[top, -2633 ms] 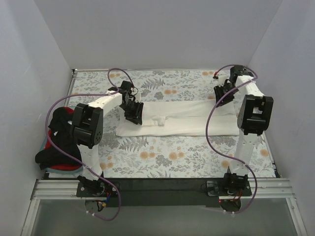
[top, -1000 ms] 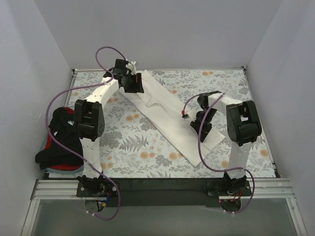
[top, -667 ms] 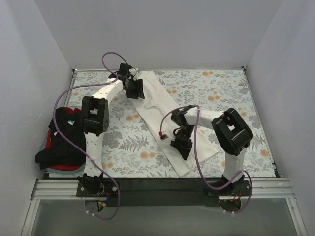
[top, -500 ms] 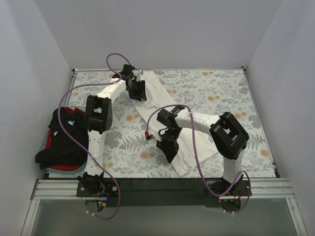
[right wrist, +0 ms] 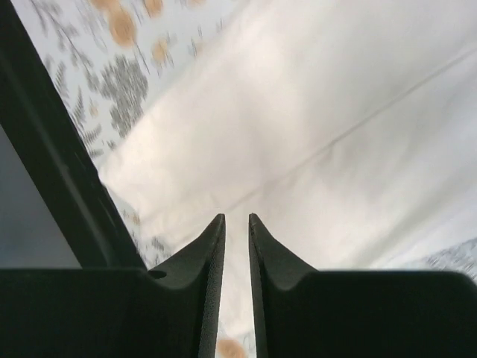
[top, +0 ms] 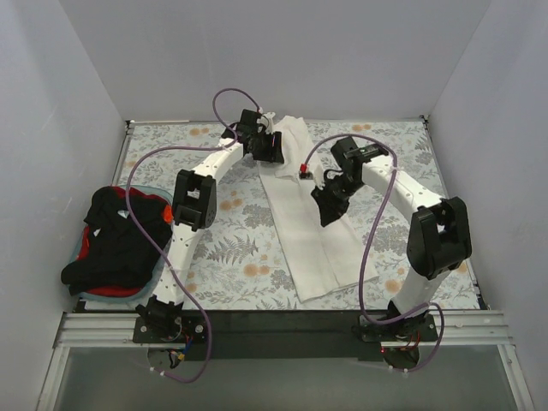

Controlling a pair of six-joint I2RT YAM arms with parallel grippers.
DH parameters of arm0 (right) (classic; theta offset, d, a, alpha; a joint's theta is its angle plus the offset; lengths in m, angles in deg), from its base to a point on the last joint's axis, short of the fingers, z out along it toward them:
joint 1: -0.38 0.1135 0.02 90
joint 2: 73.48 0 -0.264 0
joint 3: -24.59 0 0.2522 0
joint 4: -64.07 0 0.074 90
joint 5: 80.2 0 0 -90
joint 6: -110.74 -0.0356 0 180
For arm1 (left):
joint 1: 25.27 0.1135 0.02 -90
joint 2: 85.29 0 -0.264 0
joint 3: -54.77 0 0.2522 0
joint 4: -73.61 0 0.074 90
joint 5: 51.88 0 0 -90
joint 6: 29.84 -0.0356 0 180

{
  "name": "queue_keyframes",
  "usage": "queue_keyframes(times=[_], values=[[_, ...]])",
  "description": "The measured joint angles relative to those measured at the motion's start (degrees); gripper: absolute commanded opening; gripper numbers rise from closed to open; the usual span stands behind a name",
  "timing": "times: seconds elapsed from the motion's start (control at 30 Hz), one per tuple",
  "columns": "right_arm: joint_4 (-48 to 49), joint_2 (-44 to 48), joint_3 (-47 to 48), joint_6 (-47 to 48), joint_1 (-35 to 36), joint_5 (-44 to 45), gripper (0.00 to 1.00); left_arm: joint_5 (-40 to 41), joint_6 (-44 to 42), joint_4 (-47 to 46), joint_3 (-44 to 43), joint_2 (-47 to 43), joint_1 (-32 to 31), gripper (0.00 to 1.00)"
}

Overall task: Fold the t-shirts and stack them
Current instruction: Fold the tshirt

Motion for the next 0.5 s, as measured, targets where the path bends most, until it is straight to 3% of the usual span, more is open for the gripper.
queue_keyframes(times=[0.23,0.5], values=[[-1.2,-1.7,-11.8,4.5,2.6,11.9,0.2,0.5,2.3,-7.5,3.5,-2.0,0.7,0.55],[1.1,-8.5,-15.1,4.3,6.3,15.8,0.18,-0.4,3.2,-9.3,15.7,-17.0,4.0,0.55]])
